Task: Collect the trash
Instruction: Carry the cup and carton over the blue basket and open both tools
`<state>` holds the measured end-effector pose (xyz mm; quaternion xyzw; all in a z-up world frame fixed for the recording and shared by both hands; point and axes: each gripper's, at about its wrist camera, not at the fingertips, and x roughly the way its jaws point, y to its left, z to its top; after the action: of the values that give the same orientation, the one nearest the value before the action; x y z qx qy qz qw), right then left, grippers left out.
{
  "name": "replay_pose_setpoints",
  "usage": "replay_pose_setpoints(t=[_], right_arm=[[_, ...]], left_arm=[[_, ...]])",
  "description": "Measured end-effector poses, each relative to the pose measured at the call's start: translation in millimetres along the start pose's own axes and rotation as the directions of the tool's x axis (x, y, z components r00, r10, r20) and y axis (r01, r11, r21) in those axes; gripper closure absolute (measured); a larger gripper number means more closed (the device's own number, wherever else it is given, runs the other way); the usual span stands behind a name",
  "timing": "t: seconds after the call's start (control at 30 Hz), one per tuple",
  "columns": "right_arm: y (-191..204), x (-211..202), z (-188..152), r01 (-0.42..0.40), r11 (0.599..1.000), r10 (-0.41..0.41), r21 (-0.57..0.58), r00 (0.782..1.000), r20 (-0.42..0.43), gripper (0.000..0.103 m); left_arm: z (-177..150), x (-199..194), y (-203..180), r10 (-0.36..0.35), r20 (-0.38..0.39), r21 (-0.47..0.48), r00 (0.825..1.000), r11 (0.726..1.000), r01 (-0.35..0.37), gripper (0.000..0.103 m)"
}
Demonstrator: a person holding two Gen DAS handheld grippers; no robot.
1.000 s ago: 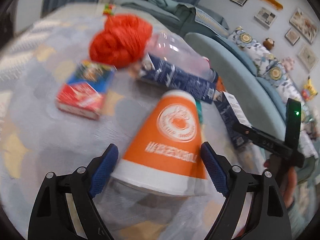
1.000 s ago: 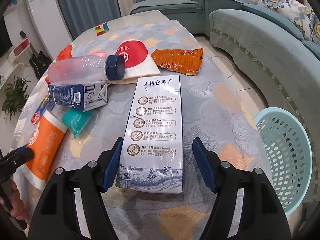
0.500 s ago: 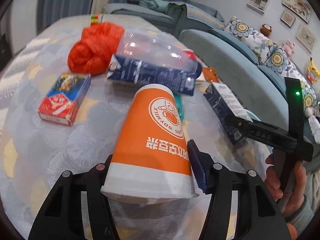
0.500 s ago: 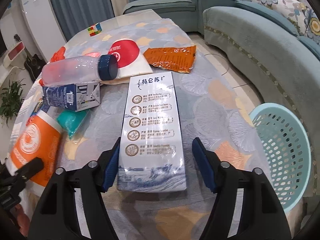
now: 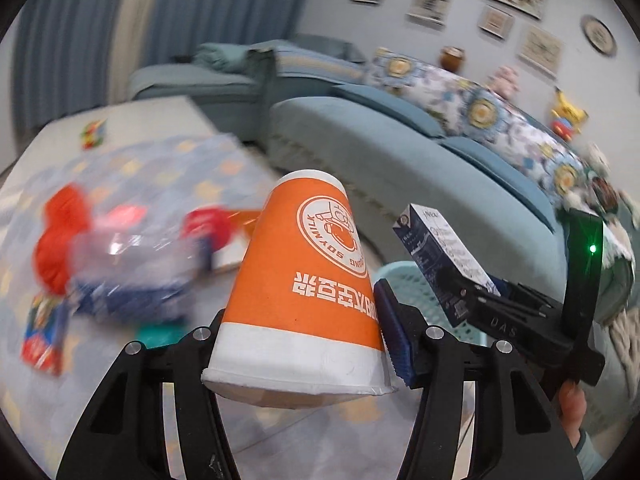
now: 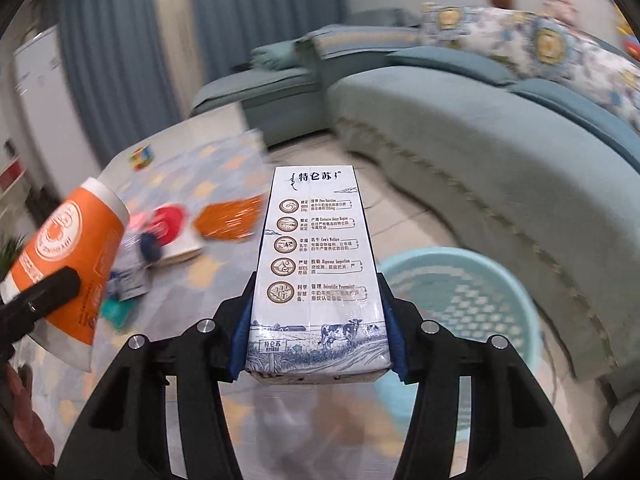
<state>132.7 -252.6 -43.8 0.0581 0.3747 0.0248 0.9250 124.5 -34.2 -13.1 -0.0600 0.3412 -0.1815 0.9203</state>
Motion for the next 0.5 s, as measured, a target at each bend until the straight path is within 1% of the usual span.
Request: replay_pose_setpoints(t=[0.03,0.13,0.2,0.27,0.33,0.4,0.5], right_arm=[[-10.7,-1.4,1.2,0.016,1.000,-0.016,0.011,1.000,0.004,0.053],[-47.7,-2.3,-0.7,0.077,0.996,-0.077,0.050,0.997,-0.002,0.053],[-73.6,2.6,-5.9,0.114,0.990,-0.112,0.087,0.993,-0.028,0.053],[-94.4,7.8,-15.3,0.147,0.982,-0.141,0.116,0.988,-0.056,0.053],[-111.0,20.0,-26.2,0.180,0.974,-0.166,0.140,0.980,-0.106,0.053],[-124.4,32.3,-38.2,0.202,0.966,-0.176,0.161,0.971,-0.162,0.053],[-136.1,50.0,-56.3,0.215,0.958,-0.167,0.187,0.955,-0.244,0.052]], left_arm=[[1.5,3.9,-9.6,-0.005,-0.004,0.010,1.000,1.000,0.005,0.048],[14.4,32.7,-46.3,-0.056,-0.043,0.001,0.998,0.998,0.056,0.048],[16.4,50.5,-64.5,-0.068,-0.057,0.025,0.996,0.997,0.070,0.048],[15.0,71.6,-85.9,-0.090,-0.088,0.051,0.992,0.994,0.095,0.048],[10.6,89.5,-101.1,-0.093,-0.117,0.064,0.989,0.993,0.101,0.048],[1.9,112.4,-111.1,-0.101,-0.170,0.072,0.980,0.991,0.114,0.048],[-14.5,137.4,-116.9,-0.093,-0.246,0.096,0.965,0.988,0.120,0.048]])
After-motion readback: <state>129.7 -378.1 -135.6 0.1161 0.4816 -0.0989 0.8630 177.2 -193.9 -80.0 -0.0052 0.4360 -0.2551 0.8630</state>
